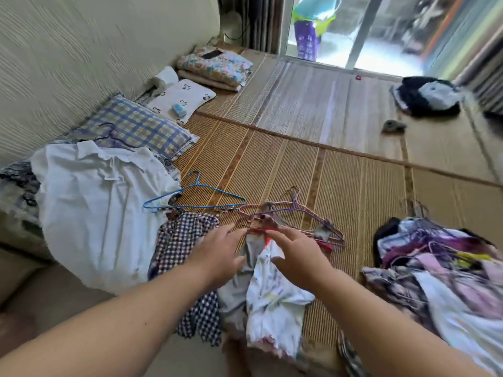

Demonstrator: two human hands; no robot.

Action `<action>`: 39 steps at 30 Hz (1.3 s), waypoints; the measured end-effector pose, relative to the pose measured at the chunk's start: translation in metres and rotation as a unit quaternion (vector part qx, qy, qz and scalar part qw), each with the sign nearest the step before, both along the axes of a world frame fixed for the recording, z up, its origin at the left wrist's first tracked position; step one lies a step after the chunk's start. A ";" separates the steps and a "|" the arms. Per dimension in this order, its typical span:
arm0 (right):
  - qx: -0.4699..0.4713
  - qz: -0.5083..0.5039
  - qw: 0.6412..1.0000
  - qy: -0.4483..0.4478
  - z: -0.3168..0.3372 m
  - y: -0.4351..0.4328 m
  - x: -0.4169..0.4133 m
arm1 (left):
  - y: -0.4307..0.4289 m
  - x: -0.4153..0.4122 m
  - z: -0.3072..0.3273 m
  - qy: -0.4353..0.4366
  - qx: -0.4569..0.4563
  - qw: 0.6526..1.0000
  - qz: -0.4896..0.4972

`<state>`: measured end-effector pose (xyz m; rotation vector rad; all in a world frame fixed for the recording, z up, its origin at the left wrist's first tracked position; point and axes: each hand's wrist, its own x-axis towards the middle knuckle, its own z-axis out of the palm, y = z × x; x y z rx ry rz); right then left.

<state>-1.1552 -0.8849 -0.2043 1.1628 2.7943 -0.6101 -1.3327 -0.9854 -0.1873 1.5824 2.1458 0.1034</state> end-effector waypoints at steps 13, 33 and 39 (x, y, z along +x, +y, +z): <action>-0.026 -0.235 0.971 -0.042 0.038 -0.073 0.298 | -0.016 0.250 0.004 -0.070 -0.025 0.988 -0.133; -0.137 -0.293 0.945 -0.056 -0.078 0.160 0.598 | 0.196 0.515 -0.084 -0.088 -0.100 0.988 -0.076; -0.150 -0.273 0.947 -0.082 -0.138 0.229 0.610 | 0.241 0.517 -0.128 -0.053 -0.146 0.985 -0.071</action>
